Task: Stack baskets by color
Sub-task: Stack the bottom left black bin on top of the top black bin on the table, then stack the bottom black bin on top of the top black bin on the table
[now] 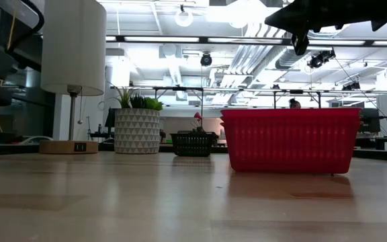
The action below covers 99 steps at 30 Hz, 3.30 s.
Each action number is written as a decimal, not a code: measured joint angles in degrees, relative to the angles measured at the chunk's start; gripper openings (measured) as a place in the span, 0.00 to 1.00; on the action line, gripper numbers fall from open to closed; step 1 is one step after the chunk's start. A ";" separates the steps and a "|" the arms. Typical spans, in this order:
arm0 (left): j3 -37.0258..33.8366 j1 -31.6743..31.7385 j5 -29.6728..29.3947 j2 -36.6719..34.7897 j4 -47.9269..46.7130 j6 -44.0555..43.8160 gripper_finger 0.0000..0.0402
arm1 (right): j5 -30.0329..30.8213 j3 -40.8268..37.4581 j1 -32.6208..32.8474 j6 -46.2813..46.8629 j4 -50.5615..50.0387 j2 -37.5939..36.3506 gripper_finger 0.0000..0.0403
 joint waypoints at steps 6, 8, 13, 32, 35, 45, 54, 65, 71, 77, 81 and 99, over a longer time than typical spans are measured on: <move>-0.06 0.00 0.34 -0.01 0.23 1.62 0.14 | 0.00 0.00 0.02 0.00 0.00 0.00 0.01; -0.01 0.05 1.20 -0.02 0.20 0.92 0.04 | 0.33 0.00 0.02 0.00 0.00 0.00 0.01; 3.07 1.61 2.58 -0.11 -0.02 0.44 0.01 | 0.61 0.00 0.00 0.00 0.01 0.00 0.01; 39.68 32.50 -0.64 7.26 0.44 26.39 0.00 | 0.68 0.01 -0.01 1.49 0.02 0.00 0.01; 47.48 38.99 0.40 13.23 0.42 33.40 0.00 | 0.68 0.02 -0.01 1.49 0.04 0.00 0.01; 71.73 52.72 -0.29 34.95 -3.57 56.78 0.00 | 0.72 0.02 -0.01 1.18 0.04 0.00 0.01; 80.54 61.37 -5.84 48.60 -8.67 74.43 0.00 | 1.39 0.02 0.02 2.74 0.04 -0.01 0.01; 80.81 68.78 -6.47 57.84 -3.49 81.67 0.00 | 3.34 0.02 -0.01 6.19 -0.22 0.11 0.01; 80.81 69.49 -6.32 59.21 -3.69 86.01 0.00 | 5.43 0.02 0.01 7.23 -0.22 0.11 0.01; 80.81 69.42 -4.02 59.23 -3.27 87.05 0.00 | 6.36 0.02 -0.01 7.17 -0.39 0.11 0.01; 80.81 69.43 -4.01 59.21 -3.27 87.07 0.00 | 6.36 0.02 0.01 7.06 -0.41 0.11 0.01; 83.91 69.37 -3.04 59.12 -3.60 82.98 0.40 | 6.32 0.02 -0.01 7.04 -0.42 0.11 0.01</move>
